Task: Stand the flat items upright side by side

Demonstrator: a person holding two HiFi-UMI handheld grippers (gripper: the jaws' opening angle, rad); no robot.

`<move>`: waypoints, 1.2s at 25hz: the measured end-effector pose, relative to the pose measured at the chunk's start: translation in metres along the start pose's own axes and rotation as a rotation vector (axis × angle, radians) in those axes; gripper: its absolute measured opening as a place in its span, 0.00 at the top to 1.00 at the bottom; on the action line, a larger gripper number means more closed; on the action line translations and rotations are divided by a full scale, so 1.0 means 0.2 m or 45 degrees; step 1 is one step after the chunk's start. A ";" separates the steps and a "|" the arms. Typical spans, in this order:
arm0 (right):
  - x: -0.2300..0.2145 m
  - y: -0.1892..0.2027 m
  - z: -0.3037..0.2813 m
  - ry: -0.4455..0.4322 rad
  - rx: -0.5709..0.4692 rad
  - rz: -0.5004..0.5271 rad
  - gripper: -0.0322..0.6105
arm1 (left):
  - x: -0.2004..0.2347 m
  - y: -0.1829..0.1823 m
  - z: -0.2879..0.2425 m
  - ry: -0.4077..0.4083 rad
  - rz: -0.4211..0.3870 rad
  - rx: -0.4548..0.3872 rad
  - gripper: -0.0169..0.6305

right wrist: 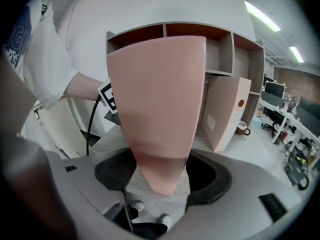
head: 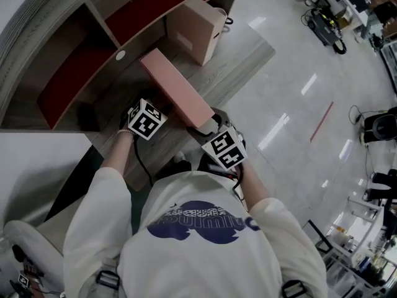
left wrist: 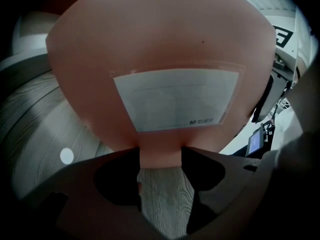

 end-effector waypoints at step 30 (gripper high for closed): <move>-0.50 0.05 -0.05 0.062 0.062 -0.053 0.48 | 0.14 -0.41 -0.33 0.036 -0.058 0.024 0.59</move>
Point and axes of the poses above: the fingertips, and each gripper's own axes: z backward along the fingers, x to its left, y out of its underside, the point moved 2 cm from there along z, backward along the fingers, and after that the axes turned 8 degrees about z, right-handed, at the moved point
